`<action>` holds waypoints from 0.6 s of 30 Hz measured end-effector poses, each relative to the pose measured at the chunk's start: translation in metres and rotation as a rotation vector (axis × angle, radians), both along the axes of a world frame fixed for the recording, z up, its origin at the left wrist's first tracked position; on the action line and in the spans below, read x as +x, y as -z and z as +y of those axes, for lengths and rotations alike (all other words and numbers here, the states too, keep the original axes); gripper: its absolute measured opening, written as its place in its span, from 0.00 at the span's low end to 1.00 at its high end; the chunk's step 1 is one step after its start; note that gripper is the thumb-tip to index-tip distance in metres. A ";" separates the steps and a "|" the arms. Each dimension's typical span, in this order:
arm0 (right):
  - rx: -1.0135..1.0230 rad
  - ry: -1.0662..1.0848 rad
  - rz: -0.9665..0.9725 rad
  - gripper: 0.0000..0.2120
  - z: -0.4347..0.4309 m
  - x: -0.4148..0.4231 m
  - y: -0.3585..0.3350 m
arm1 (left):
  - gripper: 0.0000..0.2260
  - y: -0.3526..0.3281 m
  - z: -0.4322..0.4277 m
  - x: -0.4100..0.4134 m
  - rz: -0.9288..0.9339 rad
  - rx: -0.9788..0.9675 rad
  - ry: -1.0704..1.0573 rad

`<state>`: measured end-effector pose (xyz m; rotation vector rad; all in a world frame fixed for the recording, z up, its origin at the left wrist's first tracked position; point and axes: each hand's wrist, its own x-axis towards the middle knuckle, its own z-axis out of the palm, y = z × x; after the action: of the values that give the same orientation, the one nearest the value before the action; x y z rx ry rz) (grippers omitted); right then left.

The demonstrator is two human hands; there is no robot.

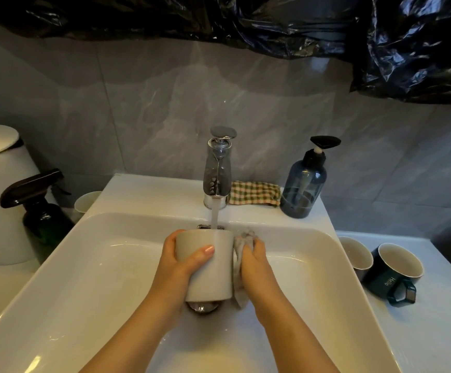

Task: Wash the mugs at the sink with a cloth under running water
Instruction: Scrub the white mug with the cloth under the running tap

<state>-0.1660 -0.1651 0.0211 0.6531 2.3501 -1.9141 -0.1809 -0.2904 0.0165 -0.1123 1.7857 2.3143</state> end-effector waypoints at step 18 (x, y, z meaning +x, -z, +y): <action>-0.429 0.128 -0.043 0.16 -0.010 0.003 -0.010 | 0.30 0.000 0.000 0.001 0.119 -0.107 -0.014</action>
<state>-0.1629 -0.1746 0.0312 0.8028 1.8163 -2.3250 -0.1803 -0.2905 0.0163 -0.0039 1.9715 2.2786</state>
